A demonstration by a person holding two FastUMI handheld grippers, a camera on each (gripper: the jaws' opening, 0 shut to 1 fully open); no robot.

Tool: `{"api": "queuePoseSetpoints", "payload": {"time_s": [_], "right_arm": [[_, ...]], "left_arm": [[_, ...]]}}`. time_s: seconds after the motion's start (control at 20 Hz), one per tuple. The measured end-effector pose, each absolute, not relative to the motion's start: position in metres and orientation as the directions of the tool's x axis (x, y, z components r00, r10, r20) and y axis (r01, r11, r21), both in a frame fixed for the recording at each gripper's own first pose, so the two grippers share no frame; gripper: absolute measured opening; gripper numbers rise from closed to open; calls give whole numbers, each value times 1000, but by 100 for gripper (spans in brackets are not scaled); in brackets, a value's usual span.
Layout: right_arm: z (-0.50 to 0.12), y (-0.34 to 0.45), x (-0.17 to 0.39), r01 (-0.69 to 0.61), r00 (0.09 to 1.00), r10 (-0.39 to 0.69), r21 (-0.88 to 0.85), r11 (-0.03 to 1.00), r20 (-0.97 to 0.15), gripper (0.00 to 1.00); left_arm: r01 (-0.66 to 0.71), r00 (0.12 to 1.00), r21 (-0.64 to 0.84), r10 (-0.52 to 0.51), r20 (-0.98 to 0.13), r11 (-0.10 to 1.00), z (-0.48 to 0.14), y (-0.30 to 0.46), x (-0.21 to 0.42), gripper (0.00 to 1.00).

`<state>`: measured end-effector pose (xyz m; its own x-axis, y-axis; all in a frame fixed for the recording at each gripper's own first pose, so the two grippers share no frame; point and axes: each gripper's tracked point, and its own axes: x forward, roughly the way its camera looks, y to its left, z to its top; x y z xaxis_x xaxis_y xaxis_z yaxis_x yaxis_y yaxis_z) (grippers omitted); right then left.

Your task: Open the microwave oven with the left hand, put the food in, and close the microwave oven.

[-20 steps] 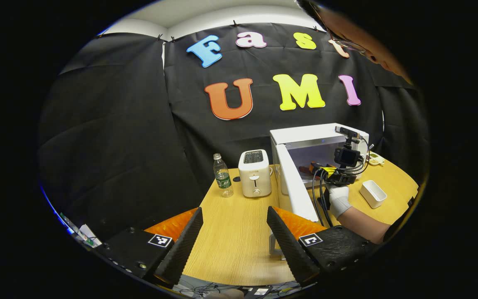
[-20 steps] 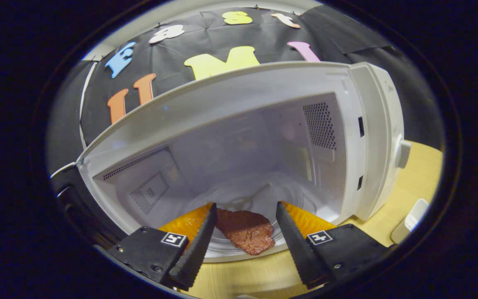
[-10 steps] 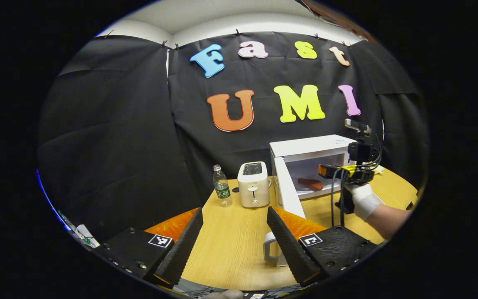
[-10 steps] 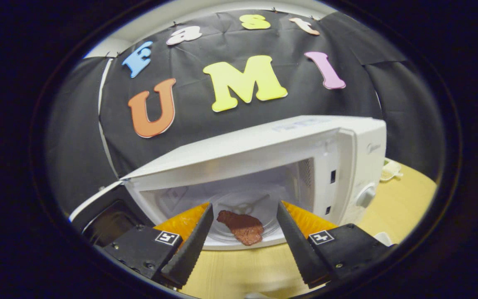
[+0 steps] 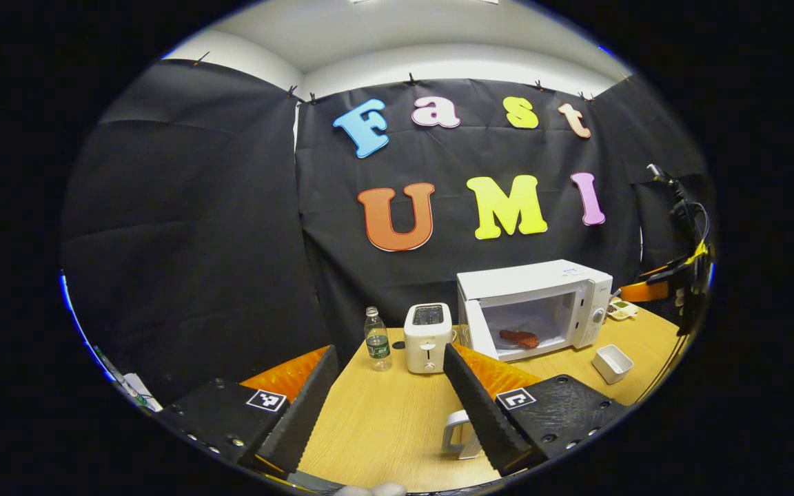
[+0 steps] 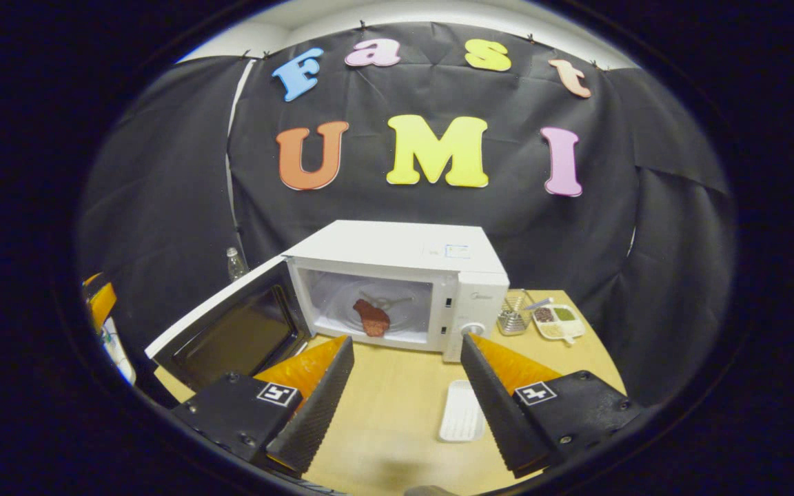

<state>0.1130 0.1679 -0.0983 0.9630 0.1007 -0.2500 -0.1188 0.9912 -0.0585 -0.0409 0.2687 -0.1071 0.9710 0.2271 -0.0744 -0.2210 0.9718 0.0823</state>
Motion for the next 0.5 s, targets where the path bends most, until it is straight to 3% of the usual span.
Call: {"api": "queuePoseSetpoints", "payload": {"time_s": [0.05,0.1,0.15,0.2,0.25,0.3,0.4,0.45,0.5], "right_arm": [[-92,157,98,-104,967,87,-61,993,-242,100],[-88,153,84,-109,965,92,-58,992,-245,90],[-88,149,74,-106,965,86,-68,992,-249,91],[-85,143,64,-96,966,75,-72,993,-249,100],[-82,138,57,-88,967,69,-67,994,-246,94],[-80,134,50,-69,969,54,-51,996,-243,100],[-79,133,38,-62,969,58,-10,998,-239,94],[-78,131,33,-59,969,57,-1,998,-239,100],[-76,129,29,-56,970,55,3,998,-236,94]], "left_arm": [[-219,972,76,224,-75,973,-106,267,-41,95],[-218,972,76,224,-72,973,-106,268,-42,95],[-221,971,75,227,-74,972,-106,267,-42,95],[-216,972,69,221,-73,974,-107,265,-44,95],[-215,974,62,219,-56,975,-103,263,-46,92],[-178,982,47,181,-53,983,-102,255,-46,89],[-149,987,40,151,-57,988,-108,247,-47,38],[-146,987,42,148,-59,988,-111,247,-49,13],[-143,988,55,146,-45,988,-108,248,-50,0]]}}
